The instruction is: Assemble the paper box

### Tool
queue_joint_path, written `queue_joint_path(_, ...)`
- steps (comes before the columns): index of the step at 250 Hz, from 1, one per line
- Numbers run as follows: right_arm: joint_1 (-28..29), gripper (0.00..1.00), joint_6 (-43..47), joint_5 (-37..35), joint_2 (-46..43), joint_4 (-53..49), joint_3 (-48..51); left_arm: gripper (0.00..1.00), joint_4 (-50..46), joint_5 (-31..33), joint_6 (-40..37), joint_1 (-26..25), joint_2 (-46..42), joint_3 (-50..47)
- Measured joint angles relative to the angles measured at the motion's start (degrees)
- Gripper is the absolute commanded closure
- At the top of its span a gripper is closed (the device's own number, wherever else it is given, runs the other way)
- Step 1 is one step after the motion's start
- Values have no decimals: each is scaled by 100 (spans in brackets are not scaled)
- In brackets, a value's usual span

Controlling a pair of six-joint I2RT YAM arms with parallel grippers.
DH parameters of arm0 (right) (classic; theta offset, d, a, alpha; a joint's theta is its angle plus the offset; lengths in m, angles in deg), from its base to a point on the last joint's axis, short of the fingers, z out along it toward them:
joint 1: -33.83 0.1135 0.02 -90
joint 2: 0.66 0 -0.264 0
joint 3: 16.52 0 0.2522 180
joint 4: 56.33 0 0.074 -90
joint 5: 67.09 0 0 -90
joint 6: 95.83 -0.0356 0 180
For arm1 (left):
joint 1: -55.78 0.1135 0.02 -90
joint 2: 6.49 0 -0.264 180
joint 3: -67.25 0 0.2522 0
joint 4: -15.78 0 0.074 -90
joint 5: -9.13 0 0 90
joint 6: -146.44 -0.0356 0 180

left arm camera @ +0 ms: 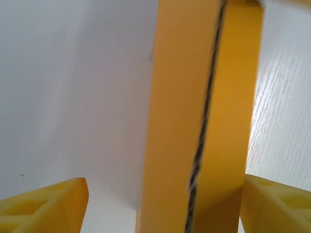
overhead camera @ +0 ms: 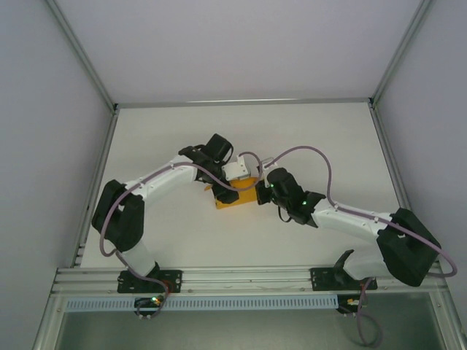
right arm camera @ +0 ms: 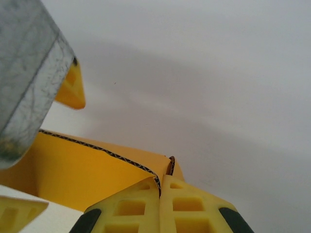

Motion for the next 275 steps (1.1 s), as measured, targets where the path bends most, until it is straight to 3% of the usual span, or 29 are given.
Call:
queue_joint_path(13, 83, 100, -22, -39, 96, -63, -114, 0, 81, 13, 42, -4, -70, 0)
queue_joint_path(52, 190, 100, -155, -160, 155, -420, -321, 0, 203, 352, 409, -4, -490, -15)
queue_joint_path(87, 214, 100, -310, -251, 166, -822, -516, 1, 247, 1161, 1241, -4, -1285, -247)
queue_joint_path(126, 214, 100, -501, -306, 319, -1298, -855, 27, -122, 1786, 2481, 4, -2173, -678)
queue_joint_path(145, 216, 100, -588, -313, 439, -1569, -1091, 33, -308, 1836, 2929, -85, -2415, -914)
queue_joint_path(158, 223, 100, -632, -315, 509, -1746, -1233, 36, -337, 1836, 3091, -170, -2507, -1097)
queue_joint_path(213, 291, 100, -761, -387, 603, -2013, -1408, 69, -415, 1838, 3493, -175, -2315, -1423)
queue_joint_path(258, 345, 100, -778, -509, 706, -2173, -1545, 77, -426, 1812, 3512, -151, -1974, -1419)
queue_joint_path(275, 378, 100, -778, -575, 758, -2258, -1624, 75, -422, 1799, 3517, -149, -1945, -1419)
